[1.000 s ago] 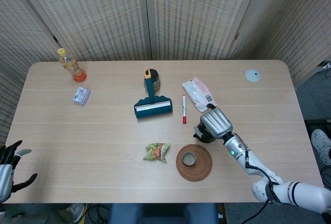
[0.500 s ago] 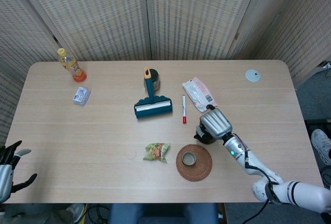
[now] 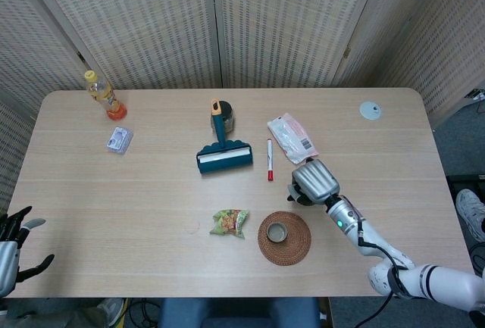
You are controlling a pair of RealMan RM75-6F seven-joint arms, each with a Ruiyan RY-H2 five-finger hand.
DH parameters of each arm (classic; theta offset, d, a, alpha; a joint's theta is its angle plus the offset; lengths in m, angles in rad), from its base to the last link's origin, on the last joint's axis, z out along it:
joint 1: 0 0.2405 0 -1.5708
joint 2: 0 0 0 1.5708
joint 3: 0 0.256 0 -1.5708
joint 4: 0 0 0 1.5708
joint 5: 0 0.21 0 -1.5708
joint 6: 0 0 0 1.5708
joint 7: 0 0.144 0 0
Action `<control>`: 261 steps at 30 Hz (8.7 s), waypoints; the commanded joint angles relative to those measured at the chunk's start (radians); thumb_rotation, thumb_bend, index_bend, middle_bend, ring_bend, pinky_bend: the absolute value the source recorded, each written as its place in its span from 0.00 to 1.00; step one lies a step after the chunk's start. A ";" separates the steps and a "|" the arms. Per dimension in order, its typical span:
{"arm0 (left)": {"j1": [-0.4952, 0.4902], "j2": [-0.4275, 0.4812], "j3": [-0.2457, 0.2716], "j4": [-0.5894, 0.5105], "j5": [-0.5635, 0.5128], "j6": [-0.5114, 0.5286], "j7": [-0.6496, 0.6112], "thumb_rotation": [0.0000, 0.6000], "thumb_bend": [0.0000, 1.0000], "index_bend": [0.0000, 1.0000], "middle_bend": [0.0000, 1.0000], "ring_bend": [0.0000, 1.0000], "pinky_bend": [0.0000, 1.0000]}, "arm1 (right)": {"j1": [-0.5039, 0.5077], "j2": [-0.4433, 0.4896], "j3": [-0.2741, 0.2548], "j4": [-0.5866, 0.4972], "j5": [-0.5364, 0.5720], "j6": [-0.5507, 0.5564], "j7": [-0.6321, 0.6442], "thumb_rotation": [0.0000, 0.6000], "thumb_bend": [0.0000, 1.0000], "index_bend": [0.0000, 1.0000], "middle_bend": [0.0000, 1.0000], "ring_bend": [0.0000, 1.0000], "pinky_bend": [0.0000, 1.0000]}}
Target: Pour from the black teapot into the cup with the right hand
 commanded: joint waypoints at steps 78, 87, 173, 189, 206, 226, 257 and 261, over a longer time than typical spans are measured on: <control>0.037 0.001 0.001 0.015 -0.006 0.042 -0.029 1.00 0.18 0.28 0.10 0.12 0.04 | 0.094 0.039 -0.088 -0.187 -0.113 -0.103 -0.343 0.95 0.59 1.00 0.95 0.91 0.63; 0.042 -0.001 0.001 0.017 -0.005 0.046 -0.032 1.00 0.18 0.28 0.10 0.12 0.04 | 0.108 0.041 -0.094 -0.197 -0.091 -0.104 -0.411 0.95 0.58 1.00 0.95 0.91 0.63; 0.023 0.003 0.002 -0.019 0.022 0.022 0.007 1.00 0.18 0.28 0.10 0.12 0.04 | -0.016 0.149 -0.066 -0.149 0.006 -0.007 0.056 0.95 0.56 1.00 0.95 0.91 0.60; 0.025 0.004 0.007 -0.028 0.016 0.021 0.019 1.00 0.18 0.28 0.10 0.12 0.04 | -0.028 0.086 -0.053 -0.045 0.000 -0.038 0.154 0.96 0.56 1.00 0.94 0.90 0.12; 0.026 -0.001 0.009 -0.022 0.014 0.020 0.016 1.00 0.18 0.28 0.10 0.12 0.04 | -0.047 -0.035 -0.025 0.129 -0.033 -0.028 0.312 0.95 0.18 1.00 0.92 0.88 0.12; 0.024 -0.002 0.009 -0.021 0.014 0.018 0.017 1.00 0.18 0.28 0.10 0.12 0.04 | -0.051 -0.050 -0.014 0.183 -0.051 -0.055 0.391 0.60 0.00 1.00 0.91 0.87 0.10; 0.023 -0.009 0.012 -0.014 0.008 0.011 0.019 1.00 0.18 0.28 0.10 0.12 0.04 | -0.044 -0.080 -0.036 0.234 -0.066 -0.061 0.239 0.60 0.00 1.00 0.90 0.86 0.09; 0.024 -0.010 0.012 -0.013 0.006 0.010 0.018 1.00 0.18 0.28 0.10 0.12 0.04 | -0.046 -0.080 -0.038 0.229 -0.063 -0.059 0.223 0.60 0.00 0.98 0.89 0.84 0.09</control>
